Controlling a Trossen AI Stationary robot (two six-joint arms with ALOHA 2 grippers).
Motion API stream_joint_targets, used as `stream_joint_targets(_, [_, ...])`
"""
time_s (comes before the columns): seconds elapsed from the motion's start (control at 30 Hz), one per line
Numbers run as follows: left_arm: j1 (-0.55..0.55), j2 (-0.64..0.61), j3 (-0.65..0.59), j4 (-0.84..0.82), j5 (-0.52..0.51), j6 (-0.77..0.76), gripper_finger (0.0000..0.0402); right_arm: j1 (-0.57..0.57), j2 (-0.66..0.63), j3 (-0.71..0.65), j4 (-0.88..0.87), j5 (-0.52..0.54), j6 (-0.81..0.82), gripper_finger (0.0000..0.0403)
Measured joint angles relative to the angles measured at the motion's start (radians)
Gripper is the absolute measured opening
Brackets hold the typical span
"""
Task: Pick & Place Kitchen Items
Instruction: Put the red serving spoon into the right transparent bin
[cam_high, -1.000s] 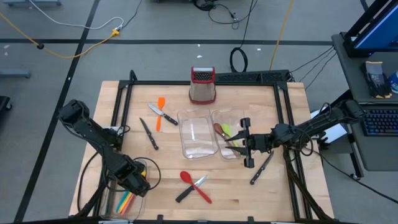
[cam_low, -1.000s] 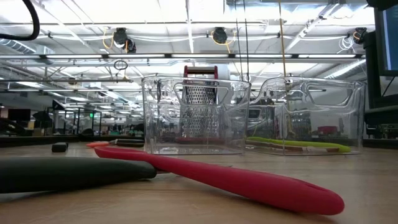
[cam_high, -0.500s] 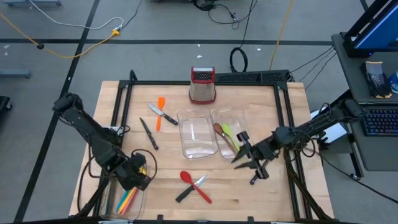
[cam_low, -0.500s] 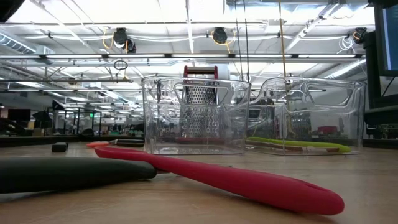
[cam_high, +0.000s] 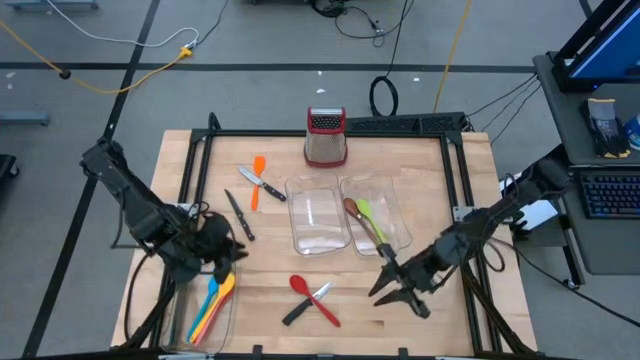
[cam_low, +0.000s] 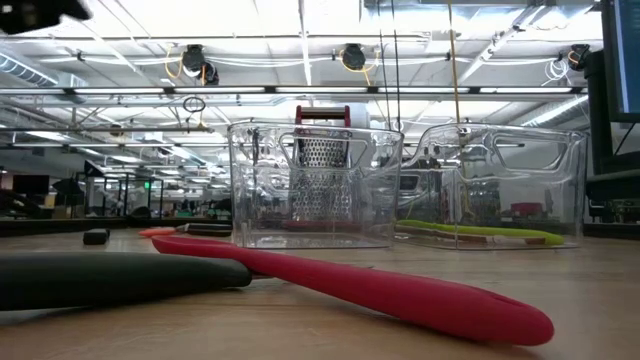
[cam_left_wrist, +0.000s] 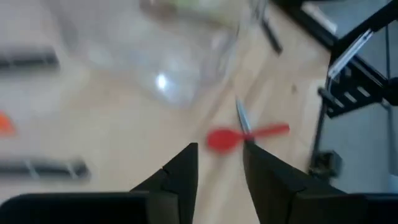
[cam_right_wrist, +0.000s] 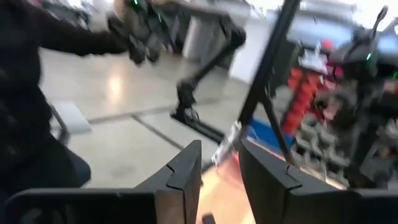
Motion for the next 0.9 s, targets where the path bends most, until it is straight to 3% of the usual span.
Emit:
stream_joint_targets(0.13, [0.001, -0.048, 0.0, 0.0, -0.126, 0.2, 0.0105, 0.039, 0.094, 0.119, -0.159, 0.15, 0.045, 0.0124])
stream_joint_targets(0.33, [0.036, -0.072, 0.0, 0.005, -0.147, 0.364, 0.008, 0.055, 0.25, 0.347, -0.499, 0.325, 0.22, 0.016])
stream_joint_targets(0.67, [0.089, -0.071, 0.0, 0.161, -0.135, 0.672, 0.0065, 0.053, 0.479, 0.671, -0.911, 0.329, 0.532, 0.021])
stream_joint_targets(0.9, [0.117, -0.071, 0.0, 0.192, -0.117, 0.739, 0.0065, 0.04, 0.55, 0.745, -1.012, 0.294, 0.746, 0.0229])
